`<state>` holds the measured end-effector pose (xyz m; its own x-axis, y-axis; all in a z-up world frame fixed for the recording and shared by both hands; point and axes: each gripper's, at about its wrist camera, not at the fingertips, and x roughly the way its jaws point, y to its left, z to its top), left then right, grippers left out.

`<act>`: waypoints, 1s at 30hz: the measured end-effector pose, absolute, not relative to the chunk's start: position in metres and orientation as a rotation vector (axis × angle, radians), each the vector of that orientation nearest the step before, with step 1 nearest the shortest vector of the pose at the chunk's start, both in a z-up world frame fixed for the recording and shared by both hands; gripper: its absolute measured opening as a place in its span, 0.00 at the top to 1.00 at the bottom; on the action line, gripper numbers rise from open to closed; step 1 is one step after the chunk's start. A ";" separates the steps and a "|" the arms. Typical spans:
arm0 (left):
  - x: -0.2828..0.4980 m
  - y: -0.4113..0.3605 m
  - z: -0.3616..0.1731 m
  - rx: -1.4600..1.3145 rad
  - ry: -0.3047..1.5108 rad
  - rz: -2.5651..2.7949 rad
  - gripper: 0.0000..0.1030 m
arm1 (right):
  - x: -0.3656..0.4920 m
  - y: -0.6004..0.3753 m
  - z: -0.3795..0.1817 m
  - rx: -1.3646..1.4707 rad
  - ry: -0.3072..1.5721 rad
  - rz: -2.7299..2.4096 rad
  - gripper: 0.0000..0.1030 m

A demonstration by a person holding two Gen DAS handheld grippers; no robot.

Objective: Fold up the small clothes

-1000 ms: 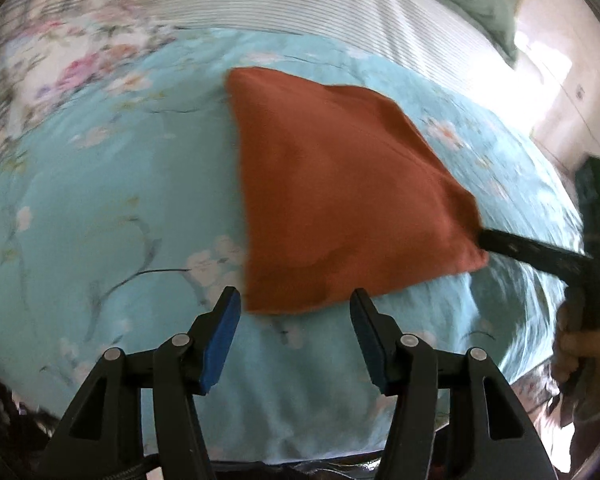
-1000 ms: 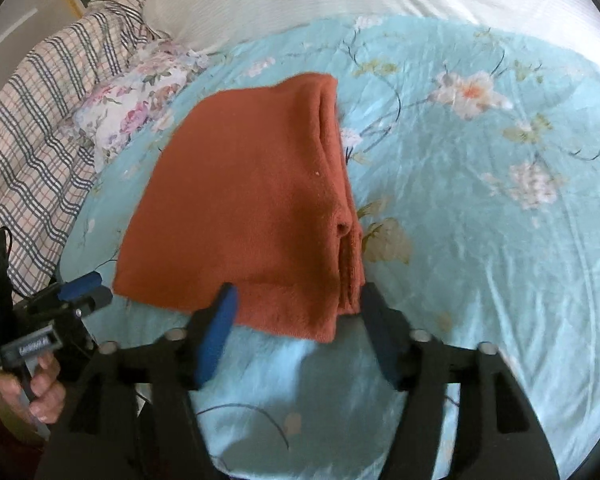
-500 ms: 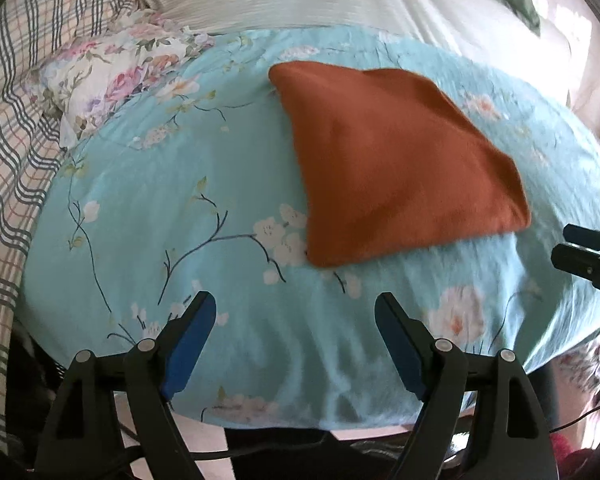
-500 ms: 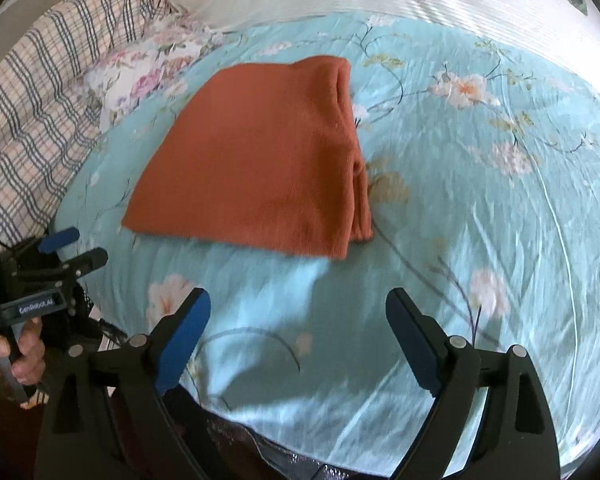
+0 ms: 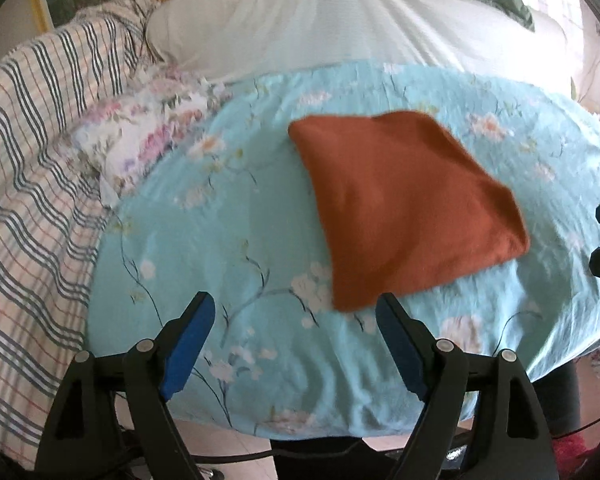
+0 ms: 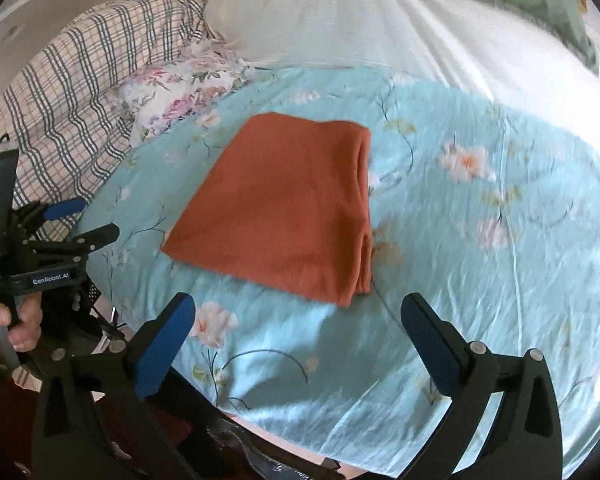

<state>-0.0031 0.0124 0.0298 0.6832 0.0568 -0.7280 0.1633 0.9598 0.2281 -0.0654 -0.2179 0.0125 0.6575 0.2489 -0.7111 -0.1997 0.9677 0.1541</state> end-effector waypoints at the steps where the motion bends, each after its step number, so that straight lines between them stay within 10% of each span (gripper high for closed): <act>1: -0.002 0.012 0.033 0.291 0.815 -0.056 0.18 | -0.064 -0.217 0.013 0.059 0.813 0.258 0.00; 30: 0.052 -0.002 -0.003 0.282 0.908 -0.071 0.17 | 0.004 -0.210 -0.038 0.089 0.944 0.279 0.00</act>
<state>0.0519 -0.0020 -0.0029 0.6157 0.0579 -0.7859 0.1790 0.9610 0.2111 0.0039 -0.2099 -0.0375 0.5534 0.2748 -0.7862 -0.1971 0.9604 0.1969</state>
